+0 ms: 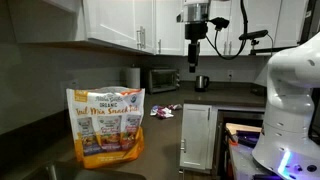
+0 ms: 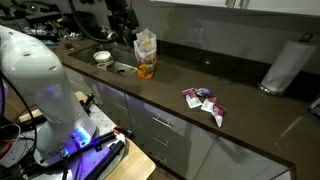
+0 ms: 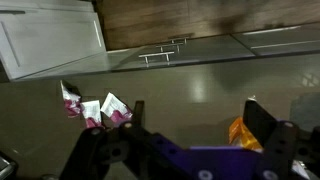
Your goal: Move the snack pack to the right
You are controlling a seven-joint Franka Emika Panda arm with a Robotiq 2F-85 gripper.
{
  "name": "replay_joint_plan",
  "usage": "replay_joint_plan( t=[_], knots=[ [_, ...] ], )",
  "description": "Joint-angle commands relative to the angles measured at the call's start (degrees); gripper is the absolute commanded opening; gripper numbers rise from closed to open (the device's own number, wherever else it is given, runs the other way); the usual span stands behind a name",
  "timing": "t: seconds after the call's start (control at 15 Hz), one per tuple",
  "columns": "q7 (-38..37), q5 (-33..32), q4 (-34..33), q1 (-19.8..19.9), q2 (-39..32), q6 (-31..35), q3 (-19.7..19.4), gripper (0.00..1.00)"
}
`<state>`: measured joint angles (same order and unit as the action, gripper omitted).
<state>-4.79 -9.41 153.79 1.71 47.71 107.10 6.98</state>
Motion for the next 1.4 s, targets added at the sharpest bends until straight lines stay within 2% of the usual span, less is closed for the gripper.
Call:
replay_joint_plan(
  t=[0.0,0.8,1.0,1.33],
  knots=[
    [-0.5,-0.5,-0.1,-0.9,-0.1,-0.2,-0.7,1.00],
    [-0.5,-0.5,-0.1,-0.9,-0.1,-0.2,-0.7,1.00],
    [-0.7,0.0,2.2,-1.9,-0.7,6.5,-1.0,1.00],
    [0.2,3.3,5.6,-5.0,-5.9,25.6,-1.5,1.00]
  ],
)
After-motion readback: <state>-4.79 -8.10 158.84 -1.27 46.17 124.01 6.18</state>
